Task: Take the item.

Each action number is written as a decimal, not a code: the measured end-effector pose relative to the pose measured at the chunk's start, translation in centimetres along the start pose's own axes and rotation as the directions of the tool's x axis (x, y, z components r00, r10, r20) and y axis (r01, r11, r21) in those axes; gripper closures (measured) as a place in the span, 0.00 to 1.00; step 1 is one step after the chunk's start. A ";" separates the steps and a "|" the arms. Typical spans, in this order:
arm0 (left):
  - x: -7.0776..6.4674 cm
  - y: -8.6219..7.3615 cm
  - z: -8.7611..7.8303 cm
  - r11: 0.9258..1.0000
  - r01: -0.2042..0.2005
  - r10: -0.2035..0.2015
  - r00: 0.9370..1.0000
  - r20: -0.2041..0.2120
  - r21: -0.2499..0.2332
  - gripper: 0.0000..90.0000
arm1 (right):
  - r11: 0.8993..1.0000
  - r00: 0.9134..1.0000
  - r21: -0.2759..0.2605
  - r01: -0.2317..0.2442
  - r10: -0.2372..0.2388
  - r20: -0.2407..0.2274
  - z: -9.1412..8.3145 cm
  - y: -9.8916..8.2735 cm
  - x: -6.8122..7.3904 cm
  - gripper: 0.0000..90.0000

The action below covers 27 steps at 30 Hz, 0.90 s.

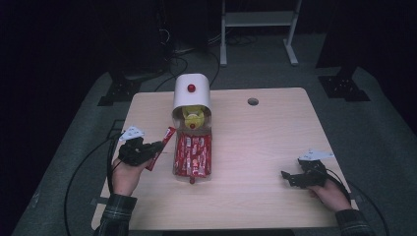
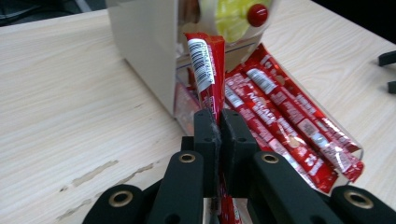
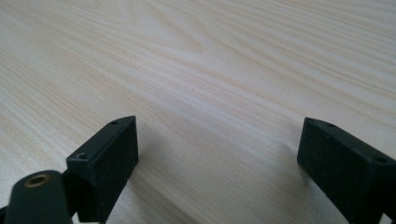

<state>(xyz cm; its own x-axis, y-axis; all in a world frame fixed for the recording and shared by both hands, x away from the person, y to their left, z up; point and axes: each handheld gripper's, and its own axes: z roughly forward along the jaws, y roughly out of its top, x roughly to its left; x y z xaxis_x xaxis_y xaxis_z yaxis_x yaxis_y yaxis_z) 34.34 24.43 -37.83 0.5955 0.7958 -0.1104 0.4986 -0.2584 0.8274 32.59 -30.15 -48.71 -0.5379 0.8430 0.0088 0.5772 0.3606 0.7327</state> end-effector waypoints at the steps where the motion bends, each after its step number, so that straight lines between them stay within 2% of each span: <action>1: 0.2 -0.1 0.0 1.000 0.002 -0.002 1.000 -0.002 -0.001 0.95 | 1.000 1.000 0.000 0.000 0.000 0.000 0.0 0.0 0.0 0.13; 10: 1.6 -0.8 0.0 0.999 0.039 -0.039 0.999 -0.028 0.012 0.95 | 1.000 1.000 0.001 0.000 0.000 0.000 0.0 0.0 0.0 0.13; 21: 2.5 -1.4 0.6 0.998 0.051 -0.049 0.997 -0.053 0.046 0.95 | 1.000 1.000 0.001 0.000 0.000 0.000 0.0 0.0 0.0 0.13; 27: 3.0 -2.1 1.5 0.995 0.067 -0.062 0.996 -0.064 0.074 0.95 | 1.000 1.000 0.001 0.000 0.000 0.000 0.0 0.0 0.0 0.13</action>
<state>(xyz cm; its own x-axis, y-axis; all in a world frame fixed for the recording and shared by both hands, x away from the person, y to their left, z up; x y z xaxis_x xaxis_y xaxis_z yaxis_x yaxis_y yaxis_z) 36.08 26.55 -40.70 0.5220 0.8435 -0.1263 0.5825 -0.2444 0.7752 32.58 -30.16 -48.71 -0.5382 0.8428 0.0089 0.5774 0.3610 0.7323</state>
